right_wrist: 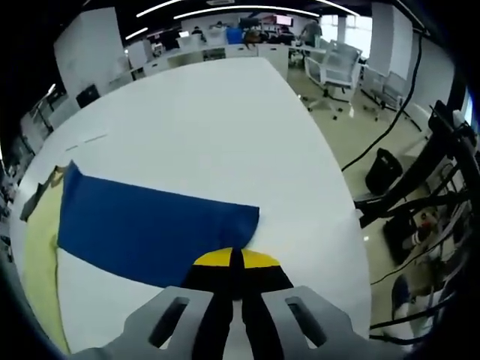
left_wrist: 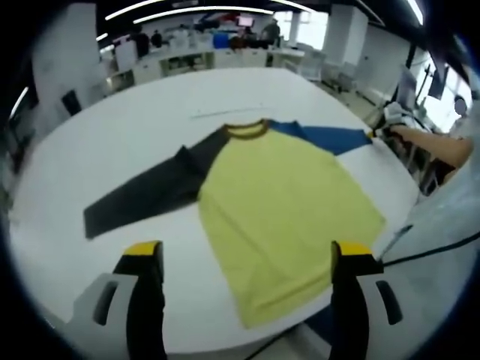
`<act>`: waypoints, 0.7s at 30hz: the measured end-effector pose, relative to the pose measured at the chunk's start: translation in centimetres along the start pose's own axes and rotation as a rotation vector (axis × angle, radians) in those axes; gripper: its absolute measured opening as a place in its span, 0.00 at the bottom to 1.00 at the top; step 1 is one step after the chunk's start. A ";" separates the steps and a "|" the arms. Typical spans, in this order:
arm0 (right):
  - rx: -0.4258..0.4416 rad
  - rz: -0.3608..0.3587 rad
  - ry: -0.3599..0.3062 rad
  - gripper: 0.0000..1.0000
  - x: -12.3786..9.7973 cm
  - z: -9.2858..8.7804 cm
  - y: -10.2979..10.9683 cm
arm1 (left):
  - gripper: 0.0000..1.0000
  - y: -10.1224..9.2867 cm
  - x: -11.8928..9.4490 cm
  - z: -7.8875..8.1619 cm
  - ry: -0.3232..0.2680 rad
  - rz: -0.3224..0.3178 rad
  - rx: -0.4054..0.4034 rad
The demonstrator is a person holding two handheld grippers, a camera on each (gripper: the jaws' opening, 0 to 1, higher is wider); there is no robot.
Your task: Fold the garment on the visible template until the final outline fits inside the template.
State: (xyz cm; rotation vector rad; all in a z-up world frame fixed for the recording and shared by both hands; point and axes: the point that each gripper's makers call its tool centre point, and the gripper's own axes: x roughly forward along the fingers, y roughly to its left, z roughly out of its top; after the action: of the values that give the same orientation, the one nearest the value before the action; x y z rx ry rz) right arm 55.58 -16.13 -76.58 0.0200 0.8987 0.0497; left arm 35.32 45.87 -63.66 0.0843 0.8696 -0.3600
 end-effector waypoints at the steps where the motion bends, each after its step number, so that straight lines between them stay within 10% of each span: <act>1: 0.005 0.000 -0.001 0.02 -0.2 0.0 -0.1 | 0.88 0.1 0.0 0.0 -0.002 0.001 -0.002; 21: 0.001 0.060 -0.073 0.02 -4.3 3.0 1.1 | 0.87 0.3 0.1 0.2 -0.019 -0.014 0.006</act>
State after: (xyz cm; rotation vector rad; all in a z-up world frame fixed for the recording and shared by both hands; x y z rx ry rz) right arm 55.18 -15.26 -71.28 0.0498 0.8248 0.1039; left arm 35.57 46.06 -63.65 0.0804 0.8505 -0.3761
